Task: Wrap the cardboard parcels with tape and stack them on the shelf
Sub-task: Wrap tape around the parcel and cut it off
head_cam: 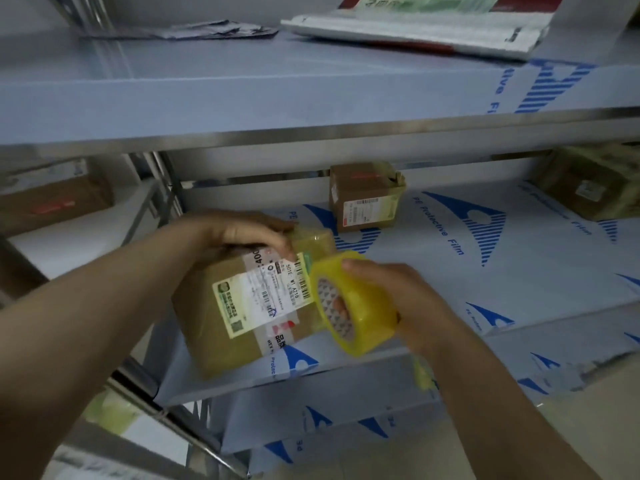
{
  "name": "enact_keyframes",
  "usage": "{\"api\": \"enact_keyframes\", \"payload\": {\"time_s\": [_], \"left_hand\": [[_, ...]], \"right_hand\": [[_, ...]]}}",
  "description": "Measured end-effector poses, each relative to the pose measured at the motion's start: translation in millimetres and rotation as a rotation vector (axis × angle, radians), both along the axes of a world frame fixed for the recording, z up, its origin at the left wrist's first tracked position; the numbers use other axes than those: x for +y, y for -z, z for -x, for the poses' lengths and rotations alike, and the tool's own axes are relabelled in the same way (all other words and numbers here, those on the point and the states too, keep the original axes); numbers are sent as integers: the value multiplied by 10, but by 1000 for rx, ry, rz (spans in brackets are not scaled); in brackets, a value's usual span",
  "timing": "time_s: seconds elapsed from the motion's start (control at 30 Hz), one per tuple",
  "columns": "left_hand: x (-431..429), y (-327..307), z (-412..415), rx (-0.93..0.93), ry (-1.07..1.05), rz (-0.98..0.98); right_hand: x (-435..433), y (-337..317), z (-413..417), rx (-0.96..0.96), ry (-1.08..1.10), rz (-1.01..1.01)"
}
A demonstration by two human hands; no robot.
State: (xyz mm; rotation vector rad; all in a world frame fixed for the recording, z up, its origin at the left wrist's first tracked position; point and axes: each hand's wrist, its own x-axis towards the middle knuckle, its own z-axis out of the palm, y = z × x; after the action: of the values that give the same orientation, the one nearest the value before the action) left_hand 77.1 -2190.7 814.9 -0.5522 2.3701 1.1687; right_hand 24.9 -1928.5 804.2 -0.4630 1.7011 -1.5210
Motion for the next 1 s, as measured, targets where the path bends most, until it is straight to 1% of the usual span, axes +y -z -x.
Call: {"api": "enact_keyframes", "payload": {"time_s": [0.07,0.1,0.17,0.2,0.23,0.3,0.33,0.37,0.43,0.47,0.5,0.53,0.63,0.7,0.77,0.83,0.9,1.0], "left_hand": [[-7,-23,-70,-17,18,-77],[2,1,-94,-20,41,-98],[42,43,-107,18,42,-58],[62,45,-90,58,-3,21],[79,44,-71,110,-57,174],[146,27,-9,217,-107,630],[194,53,5,251,-80,767],[239,107,13,230,-27,789],[337,241,-17,61,72,652],[373,323,-52,-18,105,618],[391,422,-86,-63,119,634],[403,525,-111,-66,106,677],[450,694,-126,70,7,782],[457,726,-136,111,-18,794],[461,723,-151,109,-29,785],[459,713,-146,100,-29,784],[463,720,-141,98,-30,780],[475,706,-143,93,-34,788]], "right_hand": [[52,-200,56,6,-127,129],[28,-263,63,25,-186,138],[-117,-315,81,53,-189,69],[-226,-321,101,47,-142,48],[-359,-327,128,48,-70,42],[-644,-330,220,143,78,15],[-770,-335,259,197,121,-2],[-875,-334,288,226,140,-11],[-1028,-282,353,218,136,-54],[-1079,-234,403,210,120,-53],[-1111,-176,455,217,98,-58],[-1121,-130,485,228,81,-70],[-1092,4,512,250,45,-118],[-1062,25,479,341,49,-130],[-995,-27,435,415,112,-110],[-813,-83,343,435,168,-69],[-520,-51,159,439,139,-40],[-64,163,-202,477,75,-129]]}}
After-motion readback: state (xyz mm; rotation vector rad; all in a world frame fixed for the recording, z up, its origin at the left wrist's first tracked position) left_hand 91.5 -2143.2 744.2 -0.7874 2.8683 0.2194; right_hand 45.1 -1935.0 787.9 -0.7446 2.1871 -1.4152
